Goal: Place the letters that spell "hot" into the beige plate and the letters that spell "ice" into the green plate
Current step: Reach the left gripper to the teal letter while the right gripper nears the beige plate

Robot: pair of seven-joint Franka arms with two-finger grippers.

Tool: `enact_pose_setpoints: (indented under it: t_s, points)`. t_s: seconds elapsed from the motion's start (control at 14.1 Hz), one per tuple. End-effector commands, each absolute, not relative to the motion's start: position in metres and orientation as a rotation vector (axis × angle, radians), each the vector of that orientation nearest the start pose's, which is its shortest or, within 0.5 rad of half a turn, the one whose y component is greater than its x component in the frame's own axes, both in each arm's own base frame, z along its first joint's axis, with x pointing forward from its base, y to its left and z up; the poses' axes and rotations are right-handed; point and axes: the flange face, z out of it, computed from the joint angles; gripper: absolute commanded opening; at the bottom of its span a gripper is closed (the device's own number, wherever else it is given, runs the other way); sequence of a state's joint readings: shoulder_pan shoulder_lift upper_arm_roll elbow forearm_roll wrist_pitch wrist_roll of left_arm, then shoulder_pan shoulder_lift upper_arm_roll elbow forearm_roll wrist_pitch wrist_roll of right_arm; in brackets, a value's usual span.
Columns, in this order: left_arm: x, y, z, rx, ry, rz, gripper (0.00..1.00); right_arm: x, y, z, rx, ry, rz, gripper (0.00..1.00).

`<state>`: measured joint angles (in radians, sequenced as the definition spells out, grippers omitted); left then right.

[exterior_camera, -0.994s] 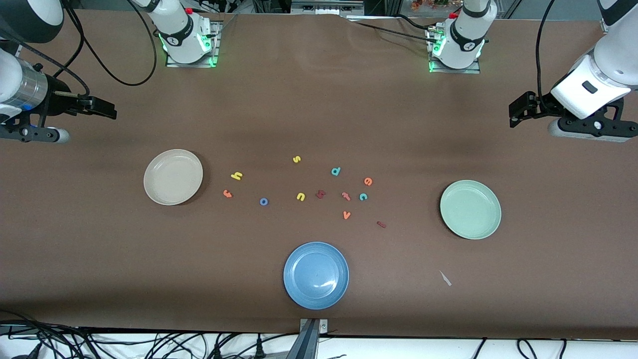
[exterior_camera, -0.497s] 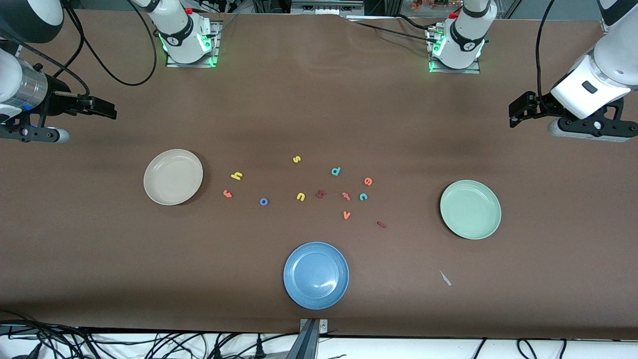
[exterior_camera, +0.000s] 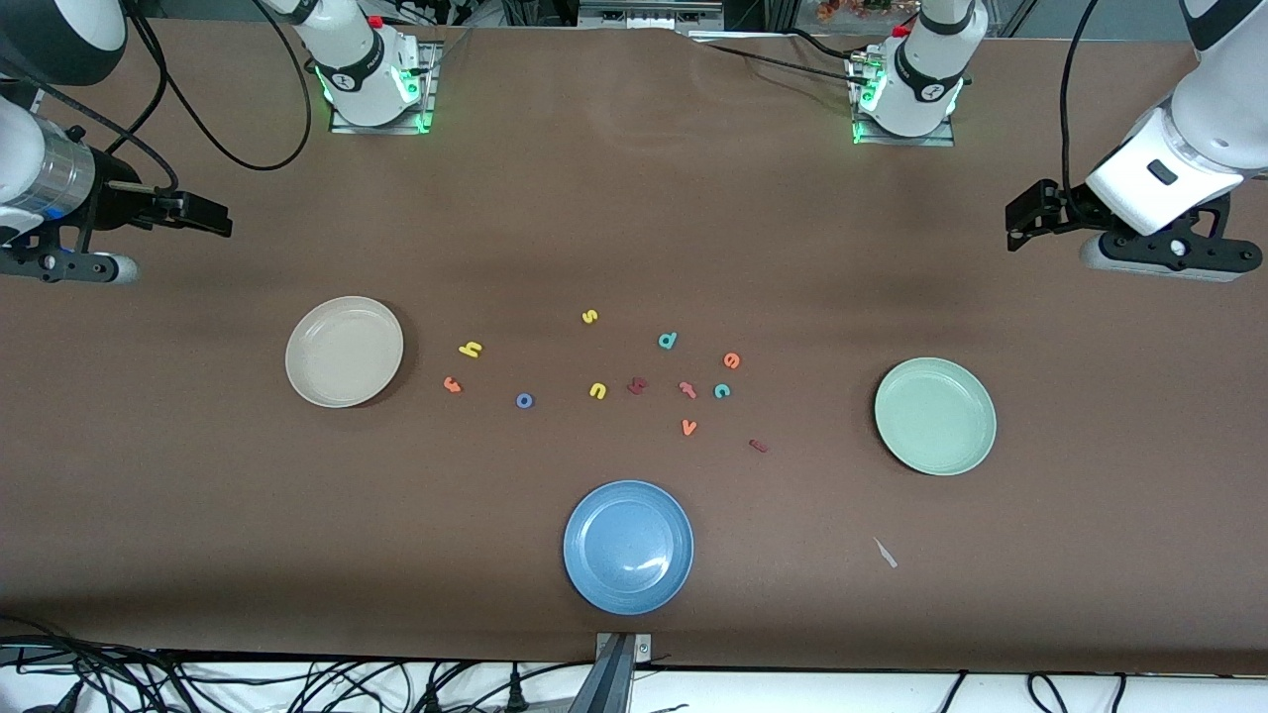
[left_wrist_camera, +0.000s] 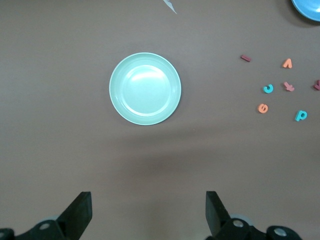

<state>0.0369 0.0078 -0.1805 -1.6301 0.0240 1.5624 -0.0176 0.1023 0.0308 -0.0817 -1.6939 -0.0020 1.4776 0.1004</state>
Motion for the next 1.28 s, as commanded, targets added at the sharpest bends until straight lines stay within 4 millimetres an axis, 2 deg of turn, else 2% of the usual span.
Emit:
enact_pose_setpoints:
  t_s: [0.0,0.21,0.28,0.43,0.71,0.92,1.21]
  points:
    - [0.554,-0.099,0.582,-3.124,0.272,0.169,1.0,0.543,0.012,0.547,-3.116,0.116,0.397,1.0]
    - [0.564,-0.122,0.555,-3.12,0.339,0.232,1.0,0.543,0.013,0.547,-3.116,0.118,0.397,1.0]
    - [0.573,-0.128,0.539,-3.125,0.354,0.247,1.0,0.543,0.014,0.547,-3.117,0.12,0.397,1.0]
    - [0.59,-0.156,0.514,-3.128,0.426,0.231,1.0,0.544,0.015,0.545,-3.117,0.13,0.4,1.0]
    - [0.631,-0.193,0.453,-3.153,0.495,0.303,1.0,0.547,0.02,0.54,-3.119,0.135,0.402,1.0]
    - [0.65,-0.22,0.411,-3.182,0.455,0.277,1.0,0.553,0.044,0.534,-3.128,0.178,0.374,1.0]
    - [0.648,-0.294,0.336,-3.196,0.519,0.225,1.0,0.565,0.095,0.51,-3.117,0.317,0.351,1.0]
